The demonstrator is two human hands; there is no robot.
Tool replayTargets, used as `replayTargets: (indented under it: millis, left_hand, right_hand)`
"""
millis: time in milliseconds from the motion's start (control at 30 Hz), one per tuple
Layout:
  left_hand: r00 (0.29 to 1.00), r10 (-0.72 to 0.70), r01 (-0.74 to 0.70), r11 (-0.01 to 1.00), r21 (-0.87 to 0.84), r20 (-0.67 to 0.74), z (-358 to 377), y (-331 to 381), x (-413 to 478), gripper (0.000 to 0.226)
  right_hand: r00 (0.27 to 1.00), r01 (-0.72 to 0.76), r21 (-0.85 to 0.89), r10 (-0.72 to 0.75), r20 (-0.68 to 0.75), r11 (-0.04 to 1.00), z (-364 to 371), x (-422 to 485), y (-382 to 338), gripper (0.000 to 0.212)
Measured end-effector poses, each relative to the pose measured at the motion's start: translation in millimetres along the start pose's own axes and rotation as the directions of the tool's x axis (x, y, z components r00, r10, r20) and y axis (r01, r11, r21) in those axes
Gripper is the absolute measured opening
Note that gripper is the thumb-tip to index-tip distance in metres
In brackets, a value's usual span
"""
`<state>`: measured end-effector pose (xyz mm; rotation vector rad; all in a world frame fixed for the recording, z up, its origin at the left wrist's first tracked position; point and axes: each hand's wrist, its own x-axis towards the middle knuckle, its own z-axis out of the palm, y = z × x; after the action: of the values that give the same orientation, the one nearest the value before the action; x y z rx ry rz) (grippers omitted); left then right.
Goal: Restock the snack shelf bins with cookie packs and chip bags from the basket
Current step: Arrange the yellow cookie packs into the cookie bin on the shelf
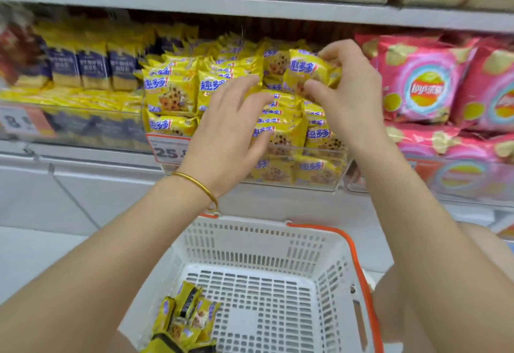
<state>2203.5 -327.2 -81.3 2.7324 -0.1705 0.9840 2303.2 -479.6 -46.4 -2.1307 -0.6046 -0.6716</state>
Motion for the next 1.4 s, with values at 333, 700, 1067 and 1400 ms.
replayTargets:
  millis: [333,700,1067,1400]
  left_hand:
    - [0.994,-0.003,-0.017,0.983,0.182,0.105,17.5,-24.9,0.3,0.042]
    - [0.991,0.070,-0.083,0.989,0.118,0.117,10.7,-34.2,-3.4,0.044]
    - [0.876,0.060,-0.160,0.972,0.172,0.478,-21.8,-52.5,-80.4,0.041]
    - [0.670,-0.143,-0.026,0.976,0.216,0.728,-39.8,-100.3,-158.3,0.068]
  right_hand:
    - [0.976,-0.079,-0.132,0.103,0.190,0.988,79.1,86.9,22.3,0.039]
    - [0.963,-0.068,-0.256,0.131,0.235,0.964,68.5,74.0,23.0,0.058]
    - [0.929,0.067,0.186,-0.129,0.348,0.980,81.1,-121.4,-25.4,0.026]
    - [0.125,-0.171,-0.338,0.360,0.924,0.926,277.7,-330.6,53.7,0.042]
